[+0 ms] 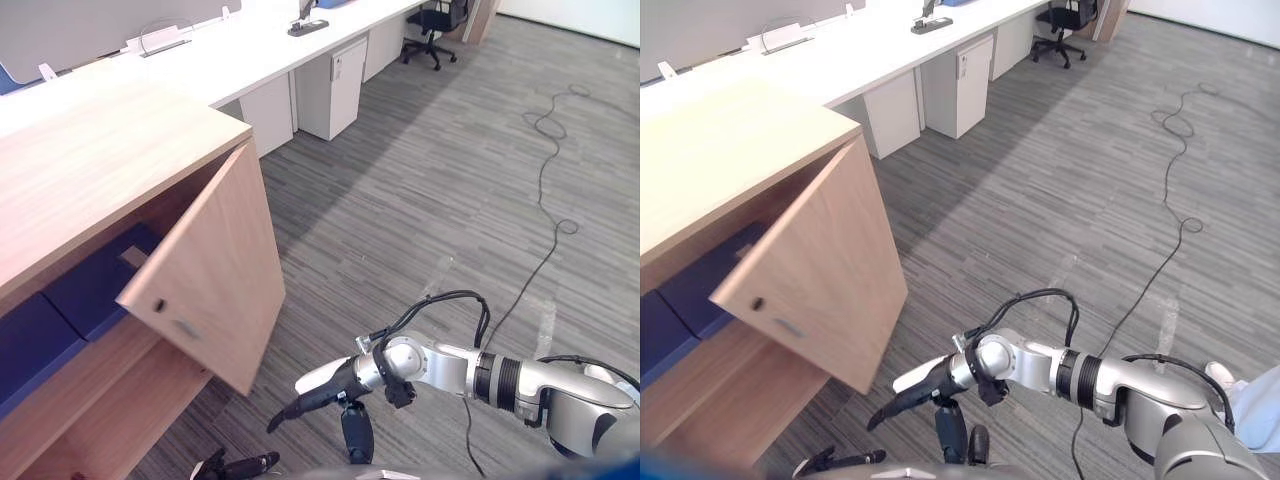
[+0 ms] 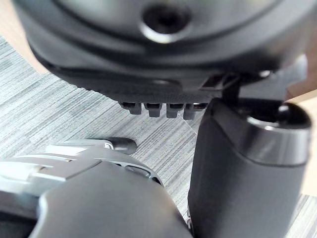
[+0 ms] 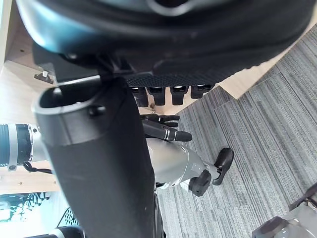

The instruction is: Walk over to the cabinet, pick up the folder, carry it to the office cabinet, place the folder inside the office cabinet, then close the office cabinet door

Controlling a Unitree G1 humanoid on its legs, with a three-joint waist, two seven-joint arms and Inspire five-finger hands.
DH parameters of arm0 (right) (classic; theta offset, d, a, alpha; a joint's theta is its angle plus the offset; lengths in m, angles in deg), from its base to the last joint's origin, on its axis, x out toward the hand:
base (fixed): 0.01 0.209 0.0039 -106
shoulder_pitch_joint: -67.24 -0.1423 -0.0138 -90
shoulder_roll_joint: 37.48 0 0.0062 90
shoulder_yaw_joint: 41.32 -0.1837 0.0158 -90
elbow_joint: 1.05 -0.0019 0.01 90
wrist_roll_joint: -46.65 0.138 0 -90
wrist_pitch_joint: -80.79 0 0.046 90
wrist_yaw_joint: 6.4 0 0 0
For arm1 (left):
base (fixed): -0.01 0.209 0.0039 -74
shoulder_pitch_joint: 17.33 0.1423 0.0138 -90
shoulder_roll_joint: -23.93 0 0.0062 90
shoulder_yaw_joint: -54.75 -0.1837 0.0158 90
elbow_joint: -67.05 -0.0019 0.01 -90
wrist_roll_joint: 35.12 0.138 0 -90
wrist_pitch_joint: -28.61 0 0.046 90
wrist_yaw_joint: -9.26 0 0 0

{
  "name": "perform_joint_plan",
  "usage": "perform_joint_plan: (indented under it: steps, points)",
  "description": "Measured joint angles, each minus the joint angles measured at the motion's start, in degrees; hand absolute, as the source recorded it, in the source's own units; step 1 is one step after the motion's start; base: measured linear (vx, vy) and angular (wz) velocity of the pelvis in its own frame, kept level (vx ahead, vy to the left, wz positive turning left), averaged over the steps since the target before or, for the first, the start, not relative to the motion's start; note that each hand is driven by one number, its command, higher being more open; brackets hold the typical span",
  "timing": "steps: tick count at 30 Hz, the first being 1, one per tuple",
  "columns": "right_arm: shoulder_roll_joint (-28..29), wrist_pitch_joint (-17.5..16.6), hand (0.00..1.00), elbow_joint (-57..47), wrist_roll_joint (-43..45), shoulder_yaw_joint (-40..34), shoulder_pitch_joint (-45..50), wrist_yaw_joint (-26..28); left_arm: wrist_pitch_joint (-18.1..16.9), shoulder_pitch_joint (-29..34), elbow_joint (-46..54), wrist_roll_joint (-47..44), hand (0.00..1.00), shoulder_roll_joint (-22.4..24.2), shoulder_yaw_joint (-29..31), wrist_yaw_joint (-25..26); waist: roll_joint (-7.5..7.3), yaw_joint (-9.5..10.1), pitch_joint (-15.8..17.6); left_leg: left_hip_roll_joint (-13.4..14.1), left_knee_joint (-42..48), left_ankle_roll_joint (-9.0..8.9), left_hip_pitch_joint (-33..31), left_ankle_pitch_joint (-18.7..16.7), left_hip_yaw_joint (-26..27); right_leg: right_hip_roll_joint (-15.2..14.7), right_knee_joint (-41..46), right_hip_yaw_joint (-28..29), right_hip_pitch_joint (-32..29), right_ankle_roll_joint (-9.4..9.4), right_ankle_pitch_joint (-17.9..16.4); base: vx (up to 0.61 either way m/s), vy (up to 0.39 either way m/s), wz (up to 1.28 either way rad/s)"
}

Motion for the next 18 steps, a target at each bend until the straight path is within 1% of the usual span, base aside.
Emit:
perform_joint_plan:
  steps: [2, 4, 5, 7, 8, 9, 10, 11, 12, 13, 14, 15, 16, 17, 18]
  points:
    - [0.51, 0.05, 1.00, 0.84, -1.75, -0.58, 0.00, -1.25, 0.18, 0.15, -0.05, 0.40, 1.00, -0.07, 1.98, 0.35, -0.74, 0.19, -0.49, -0.38, 0.34, 0.40, -0.02, -0.26, -0.10, -0.42, 0.00, 0.09, 0.16, 0.21, 0.18, -0.04, 0.043, 0.01]
    - [2.36, 0.04, 1.00, 3.69, -1.96, -1.63, 0.43, -1.77, 0.60, 0.02, -0.48, 0.53, 1.00, -0.02, 3.60, 0.66, -0.92, 0.31, -0.60, -0.66, 0.65, 0.59, -0.01, -0.39, -0.43, -0.80, 0.00, -0.12, 0.50, 0.34, 0.29, -0.05, 0.035, 0.08]
    - [3.90, 0.04, 1.00, 6.57, -2.44, -2.70, 1.27, -2.68, 0.65, -0.10, -0.83, 0.58, 1.00, 0.17, 4.64, 0.82, -0.96, 0.67, -0.63, -0.79, 0.82, 0.66, -0.06, -0.42, -0.86, -1.03, 0.00, -0.41, 0.76, 0.41, 0.33, -0.06, 0.025, 0.21]
    - [7.35, 0.10, 1.00, 11.96, -5.17, -5.69, 3.92, -4.64, 0.97, -0.77, -1.21, 0.60, 1.00, 0.59, 6.41, 0.89, -0.78, 1.86, -0.50, -1.00, 0.85, 0.61, -0.01, -0.44, -2.25, -1.40, 0.00, -1.51, 1.43, 0.52, 0.20, -0.06, 0.027, 0.32]
    - [10.08, 0.20, 1.00, 16.72, -7.56, -7.67, 5.86, -6.32, 1.00, -0.84, -1.14, 0.59, 1.00, 1.11, 7.17, 1.01, -0.42, 2.75, -0.32, -1.17, 0.94, 0.61, 0.07, -0.44, -3.60, -2.00, 0.04, -2.64, 2.26, 0.75, -0.27, -0.04, 0.039, 0.56]
    - [12.73, 0.38, 1.00, 21.68, -9.86, -9.59, 7.51, -7.88, 1.00, -0.99, -0.97, 0.57, 1.00, 1.77, 8.52, 1.06, 0.14, 3.31, 0.06, -1.38, 1.25, 0.60, 0.07, -0.48, -5.38, -2.54, 0.66, -4.28, 3.12, 1.03, -1.06, -0.03, 0.045, 0.66]
    - [14.11, 0.56, 1.00, 24.22, -11.09, -10.60, 8.19, -8.65, 1.01, -1.12, -1.01, 0.54, 1.00, 2.12, 8.86, 1.13, 0.24, 3.56, 0.23, -1.52, 1.71, 0.72, 0.03, -0.53, -6.59, -2.99, 2.49, -5.30, 3.01, 1.10, -2.32, -0.06, 0.082, 1.09]
    - [16.42, 1.46, 1.00, 29.90, -13.53, -13.29, 10.29, -10.90, 0.99, -1.54, -1.01, 0.48, 1.00, 2.76, 8.89, 1.18, 1.55, 3.81, 1.49, -2.64, 3.96, 1.60, -0.69, -1.16, -10.34, -5.86, 12.51, -8.61, 0.89, 1.76, -8.25, -0.07, 0.089, 1.17]
    - [17.03, 1.87, 1.00, 31.78, -14.43, -14.67, 11.60, -11.91, 1.01, -1.80, -1.02, 0.48, 1.00, 2.83, 8.82, 1.18, 1.70, 3.73, 1.81, -3.66, 5.09, 1.79, -1.20, -1.49, -12.54, -7.86, 17.37, -10.34, 0.05, 2.24, -11.17, -0.08, 0.091, 1.88]
    - [18.34, 2.60, 1.00, 35.10, -16.07, -18.10, 15.02, -13.45, 0.98, -2.02, -1.07, 0.50, 1.00, 2.80, 8.74, 1.21, 1.11, 3.67, 1.91, -6.75, 7.15, 2.06, -2.13, -2.08, -17.48, -12.54, 25.80, -13.45, -0.95, 2.59, -16.19, -0.04, 0.030, 1.70]
    - [19.10, 2.74, 1.00, 36.93, -17.09, -20.19, 16.82, -14.05, 0.96, -1.95, -1.08, 0.50, 1.00, 2.87, 8.73, 1.41, 1.28, 3.79, 2.04, -8.17, 8.03, 2.27, -2.66, -2.34, -20.40, -14.57, 29.44, -14.75, -0.81, 2.60, -18.23, -0.04, -0.067, 2.62]
    - [20.92, 3.54, 1.00, 41.00, -18.71, -25.17, 20.43, -16.24, 0.99, -2.12, -0.91, 0.58, 1.00, 2.53, 8.70, 1.97, 0.94, 3.46, 1.75, -10.44, 9.88, 2.31, -4.43, -2.74, -27.74, -16.12, 34.50, -10.88, -0.91, 1.10, -19.38, -0.02, -0.091, 2.28]
    - [21.76, 3.90, 1.00, 42.65, -19.40, -26.81, 21.31, -16.99, 0.97, -2.15, -0.72, 0.55, 1.00, 2.30, 8.74, 2.07, 1.19, 3.28, 1.75, -11.44, 10.43, 2.32, -5.36, -2.74, -31.03, -15.73, 35.78, -7.84, -1.01, 0.43, -19.51, 0.01, -0.140, 2.92]
    - [23.53, 4.66, 1.00, 46.07, -19.79, -30.63, 22.55, -17.97, 1.03, -2.21, 0.35, 0.54, 1.00, 1.71, 8.83, 2.10, 1.09, 3.18, 1.64, -12.93, 11.25, 2.39, -7.19, -2.68, -37.75, -14.18, 37.56, -0.79, -1.69, -1.07, -20.34, 0.06, -0.160, 2.66]
    - [25.26, 5.05, 1.00, 49.48, -19.70, -35.36, 23.77, -19.33, 1.21, -2.29, 0.95, 0.45, 1.00, 1.05, 8.91, 2.33, 0.91, 3.24, 1.51, -14.26, 11.57, 2.42, -8.83, -2.65, -44.00, -11.08, 37.78, 8.29, -1.51, -2.77, -22.63, 0.08, -0.198, 2.58]
